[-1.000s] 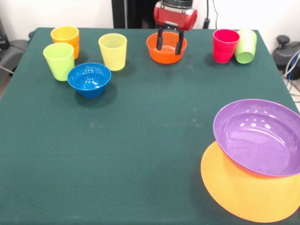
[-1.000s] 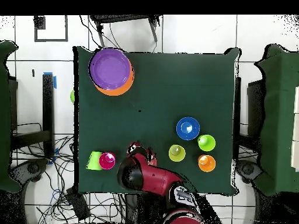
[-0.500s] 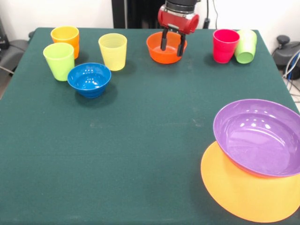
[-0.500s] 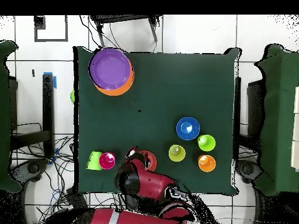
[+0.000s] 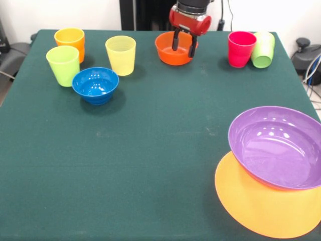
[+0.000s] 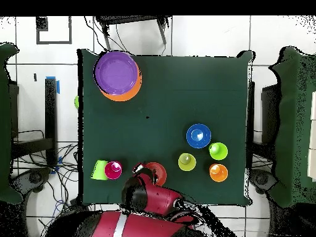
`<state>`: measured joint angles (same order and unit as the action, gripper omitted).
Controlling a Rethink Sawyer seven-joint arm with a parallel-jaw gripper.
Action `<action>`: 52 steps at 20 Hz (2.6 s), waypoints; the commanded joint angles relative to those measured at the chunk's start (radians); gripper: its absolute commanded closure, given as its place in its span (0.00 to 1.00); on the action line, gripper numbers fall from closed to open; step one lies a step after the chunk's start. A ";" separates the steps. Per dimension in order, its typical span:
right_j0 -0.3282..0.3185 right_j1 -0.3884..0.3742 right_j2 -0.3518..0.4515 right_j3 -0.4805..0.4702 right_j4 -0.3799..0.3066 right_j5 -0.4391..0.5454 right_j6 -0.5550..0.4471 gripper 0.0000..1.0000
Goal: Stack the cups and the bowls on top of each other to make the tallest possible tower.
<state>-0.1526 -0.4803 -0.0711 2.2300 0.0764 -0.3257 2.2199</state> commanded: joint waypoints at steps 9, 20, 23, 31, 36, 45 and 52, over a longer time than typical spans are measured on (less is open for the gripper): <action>-0.053 0.153 0.123 -0.030 0.009 -0.084 0.237 0.00; 0.075 -0.267 -0.053 -0.041 0.052 0.410 0.001 1.00; 0.193 -0.376 -0.170 -0.148 0.022 0.676 -0.027 1.00; 0.299 -0.445 -0.223 -0.370 -0.091 1.065 0.002 1.00; 0.244 -0.425 -0.083 -0.379 -0.113 0.878 -0.078 1.00; 0.179 -0.239 0.037 -0.552 -0.233 0.643 -0.123 1.00; 0.151 -0.165 0.090 -0.717 -0.234 0.783 -0.140 1.00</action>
<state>0.0161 -0.7608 -0.1222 1.6837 -0.0906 0.3163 2.2201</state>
